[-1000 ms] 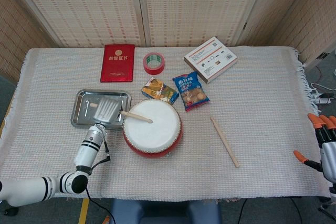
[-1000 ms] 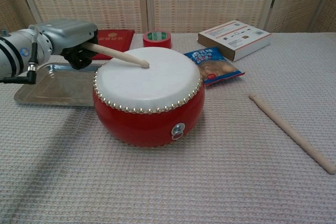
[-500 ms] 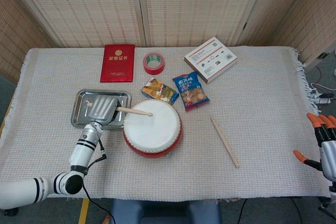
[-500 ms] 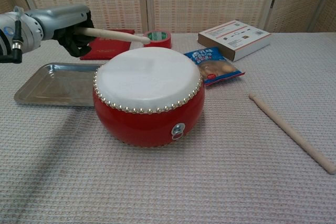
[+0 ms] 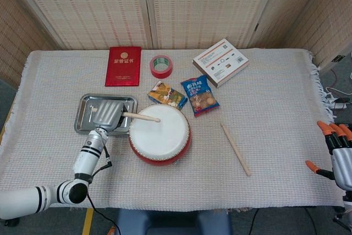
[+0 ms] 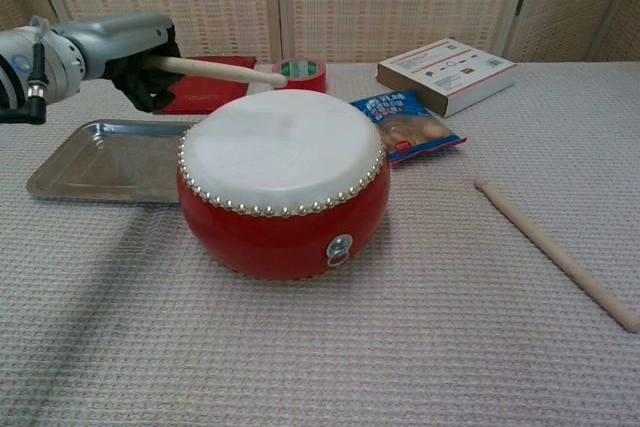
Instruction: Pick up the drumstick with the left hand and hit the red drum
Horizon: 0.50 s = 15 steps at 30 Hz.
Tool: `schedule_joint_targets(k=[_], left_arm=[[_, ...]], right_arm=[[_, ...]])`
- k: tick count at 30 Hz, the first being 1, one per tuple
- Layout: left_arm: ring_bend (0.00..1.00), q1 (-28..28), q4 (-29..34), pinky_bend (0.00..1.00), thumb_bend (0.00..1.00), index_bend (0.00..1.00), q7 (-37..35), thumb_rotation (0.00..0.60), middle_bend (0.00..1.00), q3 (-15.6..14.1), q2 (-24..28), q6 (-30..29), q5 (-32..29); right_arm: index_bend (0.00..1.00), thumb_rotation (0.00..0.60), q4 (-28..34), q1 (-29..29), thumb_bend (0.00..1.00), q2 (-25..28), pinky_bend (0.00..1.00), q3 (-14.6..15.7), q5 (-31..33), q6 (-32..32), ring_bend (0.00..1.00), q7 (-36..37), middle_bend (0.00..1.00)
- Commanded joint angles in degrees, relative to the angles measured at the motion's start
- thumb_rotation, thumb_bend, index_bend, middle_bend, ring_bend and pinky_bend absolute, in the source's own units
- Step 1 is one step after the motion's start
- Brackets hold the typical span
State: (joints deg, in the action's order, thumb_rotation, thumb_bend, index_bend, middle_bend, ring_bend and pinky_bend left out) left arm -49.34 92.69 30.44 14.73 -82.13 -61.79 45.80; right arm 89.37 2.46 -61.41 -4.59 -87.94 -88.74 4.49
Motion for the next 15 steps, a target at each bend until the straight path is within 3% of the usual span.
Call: schedule_joint_targets(k=[1, 9, 15], left_arm=[[0.99, 0.0, 0.2, 1.0, 0.69, 1.0, 0.8, 0.6, 1.0, -0.4, 0.6, 1.1, -0.4], [0.99, -1.8, -5.3, 1.0, 0.69, 1.0, 7.8, 0.6, 1.0, -5.1, -3.7, 2.3, -1.0], [0.99, -0.2, -2.4, 1.0, 0.69, 1.0, 1.7, 0.6, 1.0, -0.7, -1.5, -0.7, -0.6]], right_arm=[[0.07, 0.6, 0.8, 0.3, 0.09, 0.5, 0.09, 0.4, 0.7, 1.3, 0.0, -0.4, 0.13], [0.07, 0.6, 1.6, 0.8, 0.09, 0.9, 0.09, 0.7, 0.7, 2.6, 0.0, -1.0, 0.13], [0.07, 0.6, 1.8, 0.9, 0.09, 1.1, 0.09, 0.8, 1.2, 3.3, 0.0, -1.1, 0.13]])
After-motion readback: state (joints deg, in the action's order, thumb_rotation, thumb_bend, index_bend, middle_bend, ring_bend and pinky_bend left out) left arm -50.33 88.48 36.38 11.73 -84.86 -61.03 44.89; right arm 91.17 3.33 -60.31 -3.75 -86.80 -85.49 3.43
